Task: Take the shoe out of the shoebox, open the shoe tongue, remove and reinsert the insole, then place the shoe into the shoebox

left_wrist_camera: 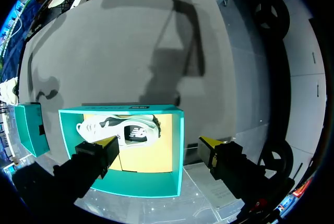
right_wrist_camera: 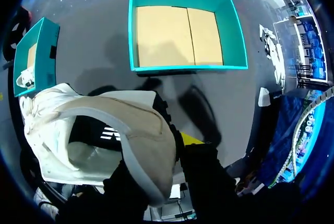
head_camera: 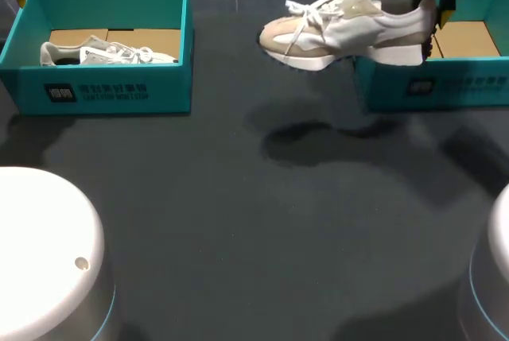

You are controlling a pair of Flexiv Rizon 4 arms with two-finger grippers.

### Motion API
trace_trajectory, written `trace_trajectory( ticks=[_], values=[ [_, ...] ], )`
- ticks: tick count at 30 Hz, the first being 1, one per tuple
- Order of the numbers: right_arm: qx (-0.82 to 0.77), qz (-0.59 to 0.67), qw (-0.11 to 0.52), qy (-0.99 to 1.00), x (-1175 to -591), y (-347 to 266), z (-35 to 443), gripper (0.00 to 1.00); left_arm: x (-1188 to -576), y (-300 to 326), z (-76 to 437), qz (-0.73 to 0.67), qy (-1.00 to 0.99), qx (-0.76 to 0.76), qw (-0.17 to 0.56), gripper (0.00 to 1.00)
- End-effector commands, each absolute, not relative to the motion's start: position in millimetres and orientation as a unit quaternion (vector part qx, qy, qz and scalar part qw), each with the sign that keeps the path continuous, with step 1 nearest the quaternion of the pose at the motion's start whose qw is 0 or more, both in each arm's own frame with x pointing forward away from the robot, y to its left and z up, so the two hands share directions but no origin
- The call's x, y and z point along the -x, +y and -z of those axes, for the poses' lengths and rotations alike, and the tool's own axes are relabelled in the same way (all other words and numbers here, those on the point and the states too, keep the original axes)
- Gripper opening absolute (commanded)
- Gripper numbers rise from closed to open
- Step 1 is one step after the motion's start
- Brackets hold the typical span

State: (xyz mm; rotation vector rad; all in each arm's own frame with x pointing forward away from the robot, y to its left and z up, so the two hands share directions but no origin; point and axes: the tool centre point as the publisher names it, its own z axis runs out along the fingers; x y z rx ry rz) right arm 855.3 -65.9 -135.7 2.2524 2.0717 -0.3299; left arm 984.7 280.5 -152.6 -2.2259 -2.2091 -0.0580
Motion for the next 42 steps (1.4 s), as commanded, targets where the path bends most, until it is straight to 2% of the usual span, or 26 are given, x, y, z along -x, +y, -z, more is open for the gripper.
trace_trajectory(
  ticks=[1, 26, 33, 42],
  values=[
    [-0.720, 0.009, 0.149, 0.678, -805, -44, 138, 0.00, -984, 281, 152, 0.020, -0.704, 0.710, 0.003, 1.00],
    [-0.721, 0.006, 0.165, 0.673, -670, 44, 182, 0.00, -984, 281, 152, 0.020, -0.704, 0.710, 0.003, 1.00],
    [-0.716, 0.001, 0.159, 0.680, -653, 55, 203, 0.00, -984, 281, 152, 0.020, -0.704, 0.710, 0.003, 1.00],
    [-0.725, 0.019, 0.119, 0.678, -657, 62, 232, 0.00, -984, 281, 152, 0.020, -0.704, 0.710, 0.003, 1.00]
  ],
)
